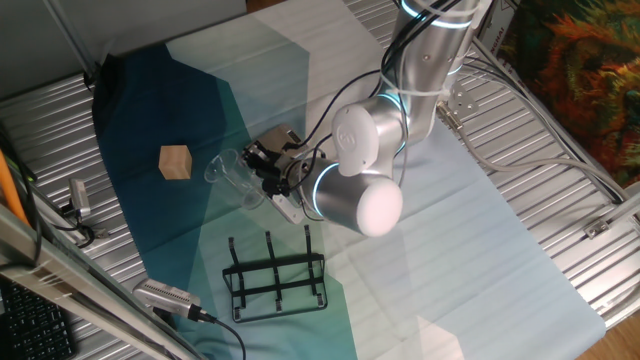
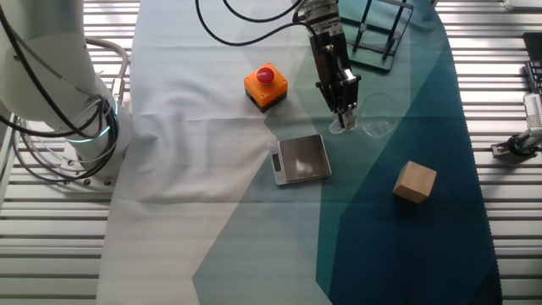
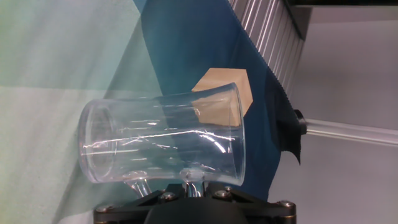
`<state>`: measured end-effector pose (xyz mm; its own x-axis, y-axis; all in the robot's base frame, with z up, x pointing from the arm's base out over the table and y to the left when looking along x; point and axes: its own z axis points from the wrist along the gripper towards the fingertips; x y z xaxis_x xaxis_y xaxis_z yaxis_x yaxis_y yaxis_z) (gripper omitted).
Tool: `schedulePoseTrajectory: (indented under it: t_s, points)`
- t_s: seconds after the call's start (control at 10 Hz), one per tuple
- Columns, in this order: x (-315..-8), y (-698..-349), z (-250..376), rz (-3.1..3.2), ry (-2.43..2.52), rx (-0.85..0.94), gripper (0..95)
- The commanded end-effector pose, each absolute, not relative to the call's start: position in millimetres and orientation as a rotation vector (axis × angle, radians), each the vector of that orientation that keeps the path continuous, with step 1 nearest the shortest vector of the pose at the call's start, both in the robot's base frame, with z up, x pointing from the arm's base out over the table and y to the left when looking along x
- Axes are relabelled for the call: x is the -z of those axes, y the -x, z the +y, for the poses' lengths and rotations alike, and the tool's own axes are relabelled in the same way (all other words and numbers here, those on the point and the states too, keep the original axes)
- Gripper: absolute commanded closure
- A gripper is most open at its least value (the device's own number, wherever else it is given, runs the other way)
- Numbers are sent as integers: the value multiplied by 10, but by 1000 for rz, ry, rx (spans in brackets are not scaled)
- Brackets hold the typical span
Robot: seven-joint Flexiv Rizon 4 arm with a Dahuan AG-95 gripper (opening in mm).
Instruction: Take the cup off the cup rack
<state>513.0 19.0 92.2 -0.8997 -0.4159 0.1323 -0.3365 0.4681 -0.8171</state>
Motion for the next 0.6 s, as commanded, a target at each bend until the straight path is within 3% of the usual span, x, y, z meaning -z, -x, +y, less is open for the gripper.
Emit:
schedulePoseTrajectory:
  t_s: [0.1,0.6]
  points:
    - [-914,-5134,202,2624,665,1426,760]
    - [-926,-5137,209,2629,676,1421,760]
